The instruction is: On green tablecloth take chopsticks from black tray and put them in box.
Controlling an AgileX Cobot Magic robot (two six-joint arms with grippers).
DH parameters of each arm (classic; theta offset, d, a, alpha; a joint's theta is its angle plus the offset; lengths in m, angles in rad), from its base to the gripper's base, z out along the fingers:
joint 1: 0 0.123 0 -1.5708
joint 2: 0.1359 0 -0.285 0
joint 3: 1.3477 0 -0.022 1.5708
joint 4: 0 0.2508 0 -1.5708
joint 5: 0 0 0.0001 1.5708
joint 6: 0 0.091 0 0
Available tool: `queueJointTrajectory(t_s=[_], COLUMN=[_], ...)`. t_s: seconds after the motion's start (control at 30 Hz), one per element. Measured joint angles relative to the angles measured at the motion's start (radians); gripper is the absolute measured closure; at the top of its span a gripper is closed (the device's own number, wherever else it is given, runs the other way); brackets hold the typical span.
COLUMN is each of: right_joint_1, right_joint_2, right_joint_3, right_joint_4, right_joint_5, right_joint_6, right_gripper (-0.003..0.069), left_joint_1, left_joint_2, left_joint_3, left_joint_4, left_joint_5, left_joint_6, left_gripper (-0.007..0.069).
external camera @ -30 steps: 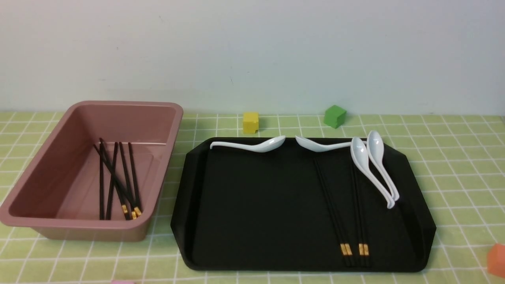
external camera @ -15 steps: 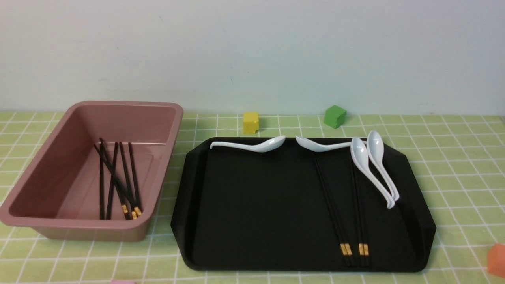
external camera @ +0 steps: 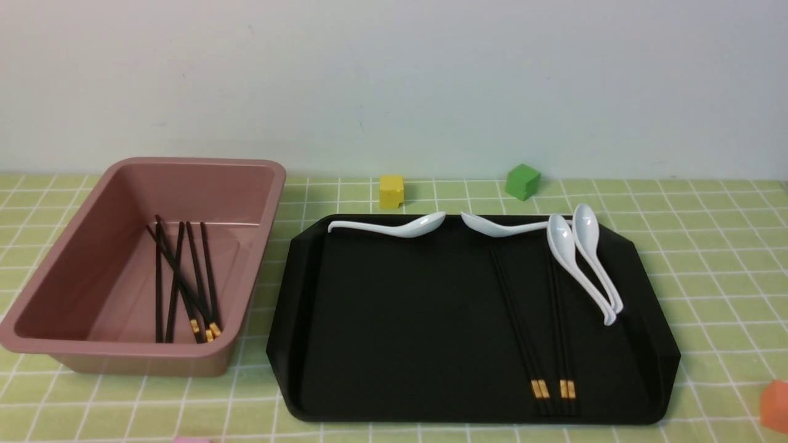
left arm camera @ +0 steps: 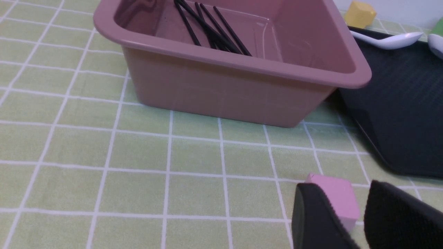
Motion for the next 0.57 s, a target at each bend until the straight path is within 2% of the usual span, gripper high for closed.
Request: queueJointTrajectory(t_s=[0.57], right_joint_1=[0.0], right_joint_2=[0.0], right_joint_3=[0.0], right_joint_4=[-0.004], right_joint_5=[0.0], right_joint_6=[0.0], right_gripper=[0.0553], left_joint_1=[0.0], left_joint_2=[0.0], left_joint_3=[0.0], left_joint_4=[0.0], left_joint_5=[-0.001], left_joint_6=[0.0], left_gripper=[0.0386])
